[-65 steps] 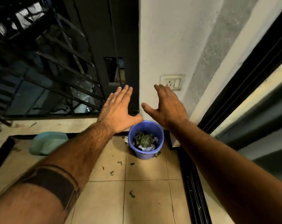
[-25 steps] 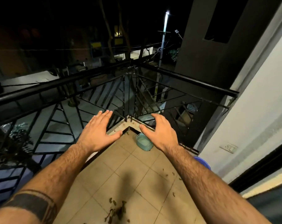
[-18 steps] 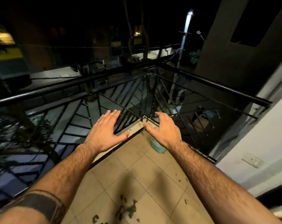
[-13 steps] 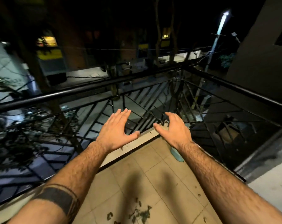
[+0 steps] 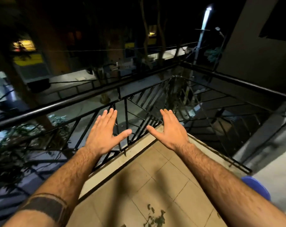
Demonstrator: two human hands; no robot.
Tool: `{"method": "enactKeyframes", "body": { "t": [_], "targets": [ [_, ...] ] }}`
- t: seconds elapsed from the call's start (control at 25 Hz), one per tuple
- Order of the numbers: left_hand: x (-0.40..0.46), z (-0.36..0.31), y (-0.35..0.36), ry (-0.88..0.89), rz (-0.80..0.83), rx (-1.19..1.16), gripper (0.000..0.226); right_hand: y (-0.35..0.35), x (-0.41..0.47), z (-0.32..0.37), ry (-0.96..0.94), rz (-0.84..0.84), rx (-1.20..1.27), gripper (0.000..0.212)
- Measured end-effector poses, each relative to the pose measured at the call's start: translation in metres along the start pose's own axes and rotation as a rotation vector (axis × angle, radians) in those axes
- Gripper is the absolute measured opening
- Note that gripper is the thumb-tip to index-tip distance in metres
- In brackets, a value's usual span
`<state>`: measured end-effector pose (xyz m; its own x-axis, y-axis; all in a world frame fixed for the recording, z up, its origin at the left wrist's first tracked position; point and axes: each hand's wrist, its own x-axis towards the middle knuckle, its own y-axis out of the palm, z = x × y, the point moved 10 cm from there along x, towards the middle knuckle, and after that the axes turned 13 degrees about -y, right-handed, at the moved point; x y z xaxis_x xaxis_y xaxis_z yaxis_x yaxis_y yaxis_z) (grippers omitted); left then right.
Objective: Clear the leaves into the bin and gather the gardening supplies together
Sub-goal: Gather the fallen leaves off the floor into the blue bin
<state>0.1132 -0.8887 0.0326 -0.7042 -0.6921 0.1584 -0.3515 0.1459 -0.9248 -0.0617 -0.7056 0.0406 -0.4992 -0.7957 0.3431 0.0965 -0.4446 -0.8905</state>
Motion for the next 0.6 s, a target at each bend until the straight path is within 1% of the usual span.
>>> {"method": "enactKeyframes", "body": {
  "t": [0.2, 0.32, 0.44, 0.6],
  "targets": [
    [0.039, 0.035, -0.005, 0.208, 0.064, -0.046, 0.116, 0.01, -0.001, 0.031, 0.218, -0.067, -0.062, 0.109],
    [0.044, 0.052, -0.011, 0.285, 0.105, -0.057, 0.118, 0.003, -0.017, 0.059, 0.349, -0.122, -0.09, 0.109],
    [0.041, 0.053, -0.013, 0.358, 0.159, -0.053, 0.12, -0.013, -0.043, 0.085, 0.421, -0.174, -0.144, 0.109],
    [0.018, 0.041, -0.025, 0.442, 0.179, -0.092, 0.116, -0.035, -0.075, 0.108, 0.481, -0.175, -0.195, 0.109]
  ]
}}
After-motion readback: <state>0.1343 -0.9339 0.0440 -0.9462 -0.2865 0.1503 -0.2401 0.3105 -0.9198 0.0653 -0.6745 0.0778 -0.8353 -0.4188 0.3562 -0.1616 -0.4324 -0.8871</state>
